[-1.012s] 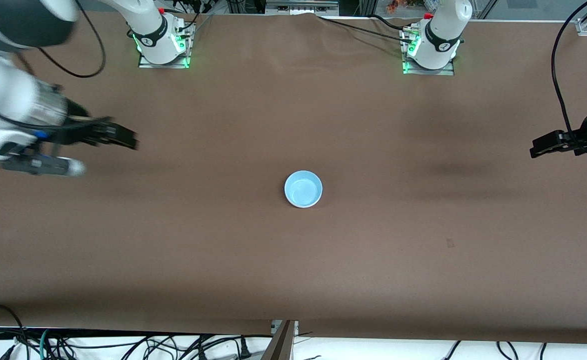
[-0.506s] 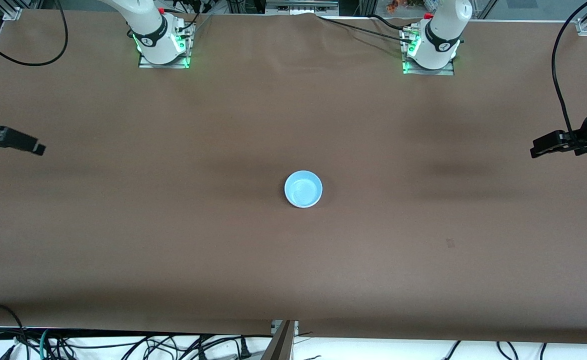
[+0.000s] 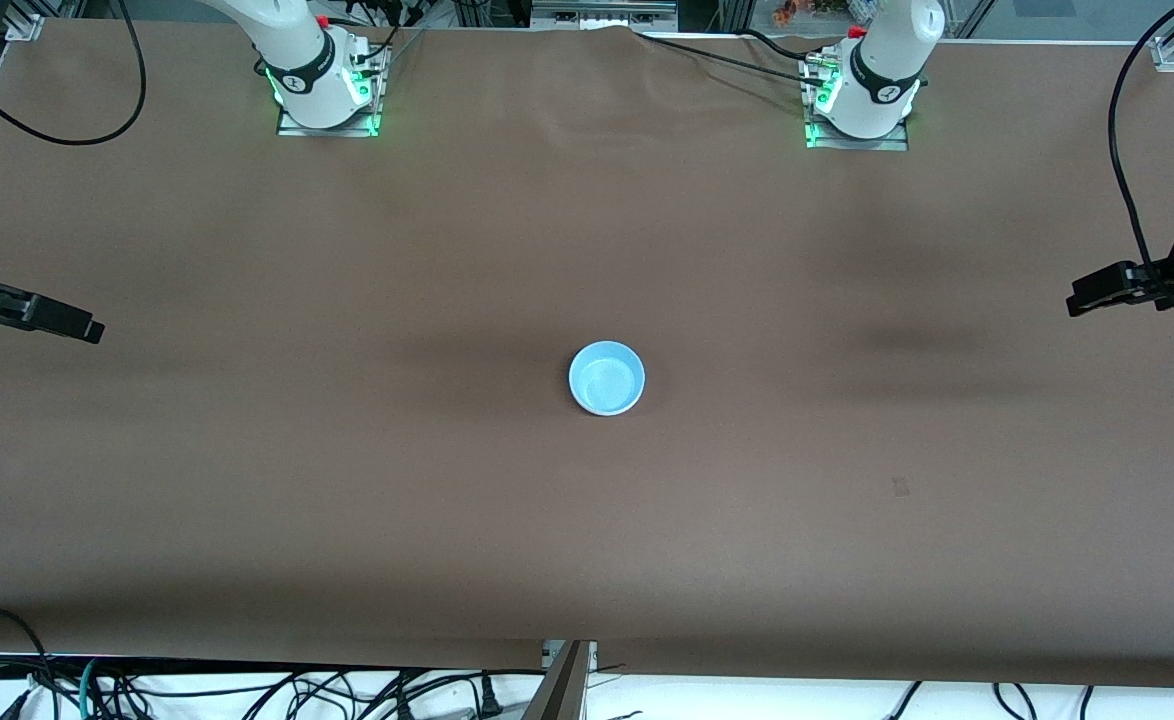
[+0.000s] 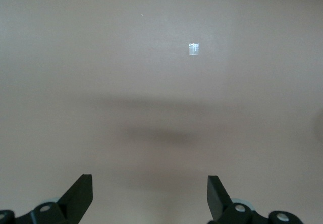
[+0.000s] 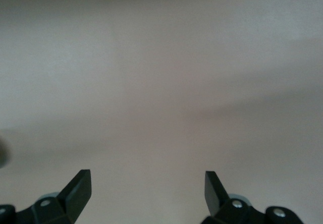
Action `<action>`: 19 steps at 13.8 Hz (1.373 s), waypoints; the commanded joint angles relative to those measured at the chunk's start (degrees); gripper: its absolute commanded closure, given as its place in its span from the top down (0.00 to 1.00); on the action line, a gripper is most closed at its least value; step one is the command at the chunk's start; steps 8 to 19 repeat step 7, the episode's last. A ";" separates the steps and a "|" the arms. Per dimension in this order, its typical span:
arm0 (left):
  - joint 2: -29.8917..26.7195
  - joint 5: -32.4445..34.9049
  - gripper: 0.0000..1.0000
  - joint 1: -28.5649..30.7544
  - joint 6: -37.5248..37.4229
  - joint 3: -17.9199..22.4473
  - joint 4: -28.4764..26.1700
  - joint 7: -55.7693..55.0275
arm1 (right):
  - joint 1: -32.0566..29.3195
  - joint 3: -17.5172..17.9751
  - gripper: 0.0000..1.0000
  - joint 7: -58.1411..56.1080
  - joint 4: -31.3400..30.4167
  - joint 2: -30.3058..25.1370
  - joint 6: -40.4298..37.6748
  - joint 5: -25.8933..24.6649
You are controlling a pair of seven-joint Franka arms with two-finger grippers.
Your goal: Stack pink and blue bowls on white bowl
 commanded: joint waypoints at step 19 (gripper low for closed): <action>1.12 -4.74 1.00 2.88 -0.82 -0.33 1.86 1.32 | 0.33 0.16 0.99 -0.48 0.03 -0.70 -0.05 0.06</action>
